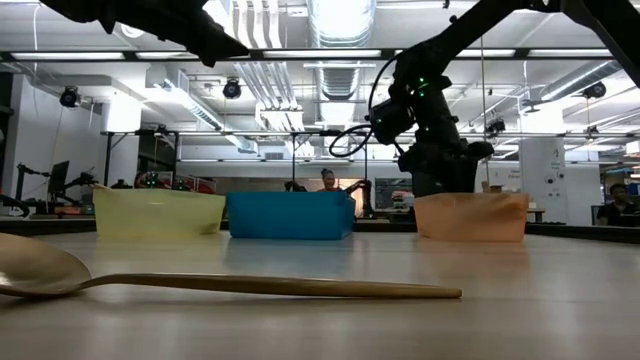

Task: Sort silverware by color (type)
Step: Put the gold spoon into the yellow bin

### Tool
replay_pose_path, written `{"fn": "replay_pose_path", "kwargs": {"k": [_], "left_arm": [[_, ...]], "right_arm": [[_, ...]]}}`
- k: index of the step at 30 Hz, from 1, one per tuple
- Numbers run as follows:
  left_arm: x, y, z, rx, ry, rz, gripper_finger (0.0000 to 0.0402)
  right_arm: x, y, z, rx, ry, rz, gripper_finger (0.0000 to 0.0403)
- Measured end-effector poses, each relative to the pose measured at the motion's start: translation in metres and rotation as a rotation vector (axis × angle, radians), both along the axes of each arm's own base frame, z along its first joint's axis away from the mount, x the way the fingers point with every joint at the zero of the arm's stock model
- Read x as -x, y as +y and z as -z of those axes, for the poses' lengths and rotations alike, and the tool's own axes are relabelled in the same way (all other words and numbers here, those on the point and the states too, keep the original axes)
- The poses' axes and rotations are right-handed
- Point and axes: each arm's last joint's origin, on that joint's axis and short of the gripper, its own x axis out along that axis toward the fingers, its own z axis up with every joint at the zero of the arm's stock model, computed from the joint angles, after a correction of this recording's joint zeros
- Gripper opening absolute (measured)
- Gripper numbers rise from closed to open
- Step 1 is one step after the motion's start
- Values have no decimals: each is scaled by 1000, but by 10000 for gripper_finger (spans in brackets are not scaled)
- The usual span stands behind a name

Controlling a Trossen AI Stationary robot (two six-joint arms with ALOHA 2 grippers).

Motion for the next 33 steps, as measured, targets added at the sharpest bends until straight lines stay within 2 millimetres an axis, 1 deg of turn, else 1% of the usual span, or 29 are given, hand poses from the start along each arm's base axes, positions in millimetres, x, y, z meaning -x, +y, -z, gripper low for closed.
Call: {"fn": "replay_pose_path", "kwargs": {"k": [4,7,12,17,22,28,30,33], "left_arm": [[0,0,0,0,0,0,45],[0,0,0,0,0,0,45],[0,0,0,1,0,0,45],[0,0,0,3,-2,0,45],[0,0,0,11,-9,1,45],[0,0,0,42,-36,3,45],[0,0,0,79,-68,4,45],[0,-1,2,186,-137,18,45]], "right_arm": [[0,0,-1,3,1,13,74],[1,1,-7,12,-7,13,69],[0,3,-24,64,-53,25,64],[-1,13,-49,210,-85,21,63],[-9,33,-73,379,-196,-26,63],[-24,69,-99,555,-442,-218,60],[-27,84,-104,605,-529,-296,58],[-29,105,-105,666,-664,-405,59]]}}
